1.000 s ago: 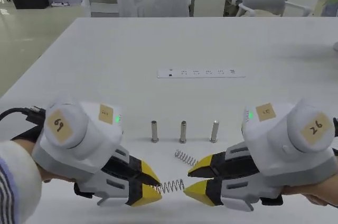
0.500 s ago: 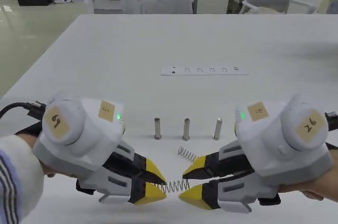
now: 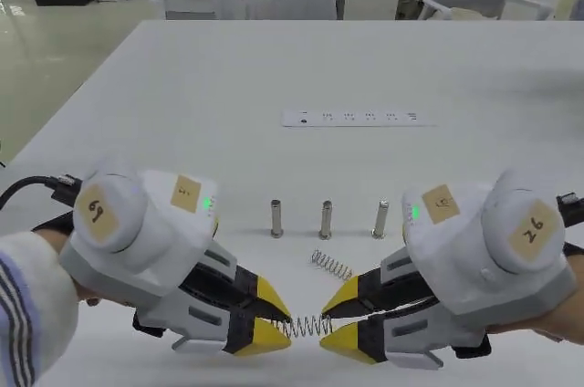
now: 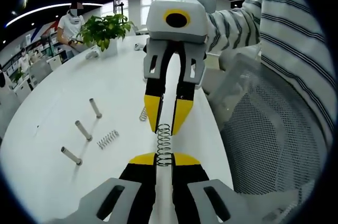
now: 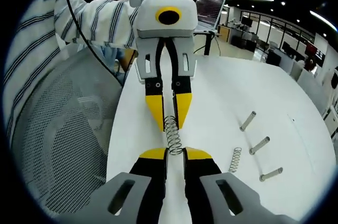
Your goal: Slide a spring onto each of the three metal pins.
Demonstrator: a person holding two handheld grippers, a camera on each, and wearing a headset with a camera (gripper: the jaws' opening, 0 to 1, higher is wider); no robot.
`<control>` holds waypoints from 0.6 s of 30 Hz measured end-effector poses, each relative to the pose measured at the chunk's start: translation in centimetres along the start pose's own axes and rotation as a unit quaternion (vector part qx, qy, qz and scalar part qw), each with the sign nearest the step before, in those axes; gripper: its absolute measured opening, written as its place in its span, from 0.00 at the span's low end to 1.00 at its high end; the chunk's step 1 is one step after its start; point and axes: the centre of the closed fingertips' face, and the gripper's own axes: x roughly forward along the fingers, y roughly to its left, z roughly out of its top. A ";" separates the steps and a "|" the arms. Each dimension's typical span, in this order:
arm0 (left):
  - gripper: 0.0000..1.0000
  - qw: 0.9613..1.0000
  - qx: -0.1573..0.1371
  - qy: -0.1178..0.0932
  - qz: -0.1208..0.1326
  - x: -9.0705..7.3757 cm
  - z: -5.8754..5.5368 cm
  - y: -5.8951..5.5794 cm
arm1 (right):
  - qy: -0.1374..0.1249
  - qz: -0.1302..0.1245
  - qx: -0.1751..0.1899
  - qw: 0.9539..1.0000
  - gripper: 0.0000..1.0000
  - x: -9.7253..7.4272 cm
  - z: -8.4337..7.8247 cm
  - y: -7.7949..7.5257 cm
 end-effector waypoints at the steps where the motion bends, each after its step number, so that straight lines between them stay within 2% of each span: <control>1: 0.02 1.000 0.000 -0.001 0.000 0.0 0.0 0.0 | -0.001 0.001 0.000 1.000 0.08 0.0 0.0 0.0; 4: 0.02 1.000 -0.002 0.000 -0.002 0.1 0.0 -0.2 | -0.002 0.005 -0.007 1.000 0.08 -0.1 0.1 0.2; 11: 0.02 1.000 -0.018 -0.009 -0.002 0.4 -0.1 -0.4 | 0.007 0.009 0.001 1.000 0.08 -0.1 -0.3 0.4; 18: 0.02 1.000 -0.021 -0.015 -0.003 0.7 0.0 -0.8 | 0.019 0.011 -0.013 1.000 0.07 -0.4 -0.5 0.8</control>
